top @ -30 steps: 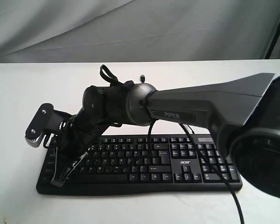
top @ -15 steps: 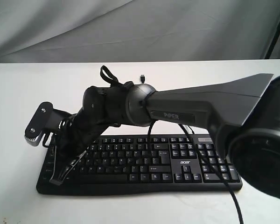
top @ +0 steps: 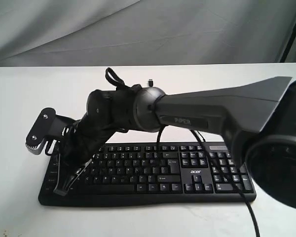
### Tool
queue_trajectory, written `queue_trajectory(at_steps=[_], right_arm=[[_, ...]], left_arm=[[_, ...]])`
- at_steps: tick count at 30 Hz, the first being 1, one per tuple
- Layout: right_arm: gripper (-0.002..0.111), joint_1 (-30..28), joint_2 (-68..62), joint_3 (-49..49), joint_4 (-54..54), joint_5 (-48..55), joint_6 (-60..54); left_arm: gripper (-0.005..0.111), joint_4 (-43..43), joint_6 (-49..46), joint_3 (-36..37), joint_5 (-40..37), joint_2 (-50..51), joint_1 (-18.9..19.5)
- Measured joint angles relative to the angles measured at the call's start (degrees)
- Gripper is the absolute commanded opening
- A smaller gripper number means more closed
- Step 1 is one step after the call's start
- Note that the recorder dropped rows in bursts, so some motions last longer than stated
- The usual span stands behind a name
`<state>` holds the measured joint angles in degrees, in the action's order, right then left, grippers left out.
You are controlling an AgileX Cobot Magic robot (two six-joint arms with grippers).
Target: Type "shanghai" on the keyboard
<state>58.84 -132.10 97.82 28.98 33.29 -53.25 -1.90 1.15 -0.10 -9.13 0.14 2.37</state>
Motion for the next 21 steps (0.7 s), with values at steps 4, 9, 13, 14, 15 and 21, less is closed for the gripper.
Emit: queue_trajectory(at_steps=[4, 9, 13, 14, 15, 21], right_arm=[[0.0, -0.72, 4.44, -1.7, -5.07, 2.97, 5.0], [0.0, -3.56, 11.94, -12.57, -6.7, 0.47, 8.06], [0.0, -4.87, 16.22, -22.69, -5.48, -5.37, 8.4], [0.0, -5.02, 16.95, -24.82, -5.06, -7.0, 8.4], [0.0, -5.02, 17.27, -26.42, -4.63, -8.05, 8.4], [0.0, -4.7, 17.72, -28.65, -3.51, -10.29, 8.05]], left_arm=[[0.0, 0.0, 0.0, 0.0, 0.0, 0.0, 0.0], [0.0, 0.0, 0.0, 0.0, 0.0, 0.0, 0.0], [0.0, 0.0, 0.0, 0.0, 0.0, 0.0, 0.0], [0.0, 0.0, 0.0, 0.0, 0.0, 0.0, 0.0], [0.0, 0.0, 0.0, 0.0, 0.0, 0.0, 0.0], [0.0, 0.0, 0.0, 0.0, 0.0, 0.0, 0.0]])
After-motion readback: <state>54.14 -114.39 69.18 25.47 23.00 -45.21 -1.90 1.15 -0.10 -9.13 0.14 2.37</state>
